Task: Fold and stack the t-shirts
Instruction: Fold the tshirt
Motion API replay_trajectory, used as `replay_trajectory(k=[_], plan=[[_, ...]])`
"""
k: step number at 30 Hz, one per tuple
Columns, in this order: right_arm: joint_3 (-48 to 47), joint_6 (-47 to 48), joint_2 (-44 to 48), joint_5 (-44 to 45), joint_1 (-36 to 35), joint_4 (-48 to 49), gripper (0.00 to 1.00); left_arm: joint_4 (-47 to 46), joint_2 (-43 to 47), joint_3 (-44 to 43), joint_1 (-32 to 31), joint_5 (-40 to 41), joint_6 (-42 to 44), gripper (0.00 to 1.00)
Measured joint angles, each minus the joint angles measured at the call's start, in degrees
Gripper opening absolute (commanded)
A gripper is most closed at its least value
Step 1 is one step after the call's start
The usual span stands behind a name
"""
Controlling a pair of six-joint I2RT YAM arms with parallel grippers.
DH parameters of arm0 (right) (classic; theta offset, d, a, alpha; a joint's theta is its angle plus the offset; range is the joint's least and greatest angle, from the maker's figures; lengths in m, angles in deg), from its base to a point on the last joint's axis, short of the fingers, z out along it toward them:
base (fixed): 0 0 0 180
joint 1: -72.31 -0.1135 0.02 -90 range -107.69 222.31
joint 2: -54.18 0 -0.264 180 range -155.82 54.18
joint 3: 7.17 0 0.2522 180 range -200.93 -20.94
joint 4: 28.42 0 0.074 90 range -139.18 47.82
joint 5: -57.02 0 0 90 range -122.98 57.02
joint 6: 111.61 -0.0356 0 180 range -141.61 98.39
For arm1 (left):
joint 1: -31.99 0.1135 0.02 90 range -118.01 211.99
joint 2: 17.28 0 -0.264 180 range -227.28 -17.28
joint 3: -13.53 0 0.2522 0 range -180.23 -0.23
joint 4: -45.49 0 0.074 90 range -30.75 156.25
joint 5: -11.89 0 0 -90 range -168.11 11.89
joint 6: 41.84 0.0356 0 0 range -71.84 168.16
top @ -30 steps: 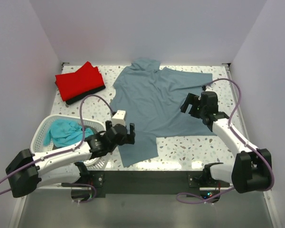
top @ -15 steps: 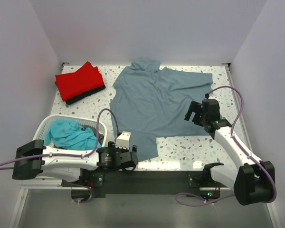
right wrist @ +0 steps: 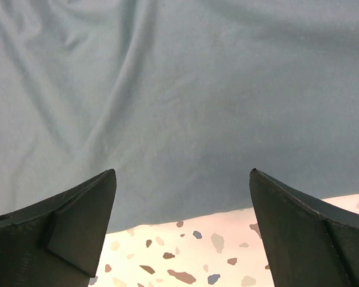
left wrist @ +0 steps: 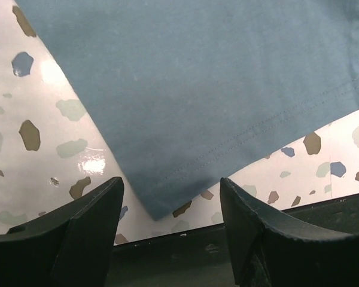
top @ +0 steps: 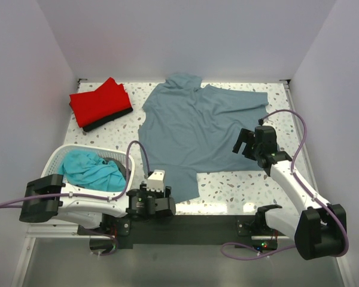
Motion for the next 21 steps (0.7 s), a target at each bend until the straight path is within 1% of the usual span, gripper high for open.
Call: replay_trajectory(k=[10, 14, 15, 18, 20, 21], plan=[[0.5, 0.0, 2.0, 0.0, 0.0, 0.0, 0.96, 0.6, -1.9, 0.0, -2.6, -0.2, -4.7, 0.62], [0.7, 0.0, 2.2, 0.0, 0.0, -0.1, 0.96, 4.0, -4.6, -1.1, -3.8, 0.1, -7.7, 0.60], [0.7, 0.0, 2.2, 0.0, 0.0, -0.1, 0.96, 5.2, -5.4, -1.7, -4.3, 0.3, -8.5, 0.58], [0.7, 0.0, 2.2, 0.0, 0.0, -0.1, 0.96, 8.2, -7.0, -3.4, -5.4, 0.8, -10.9, 0.56], [0.7, 0.0, 2.2, 0.0, 0.0, -0.1, 0.96, 8.8, -7.4, -3.8, -5.7, 1.0, -11.8, 0.55], [0.7, 0.0, 2.2, 0.0, 0.0, -0.1, 0.96, 8.9, -7.5, -3.8, -5.8, 1.1, -11.9, 0.53]])
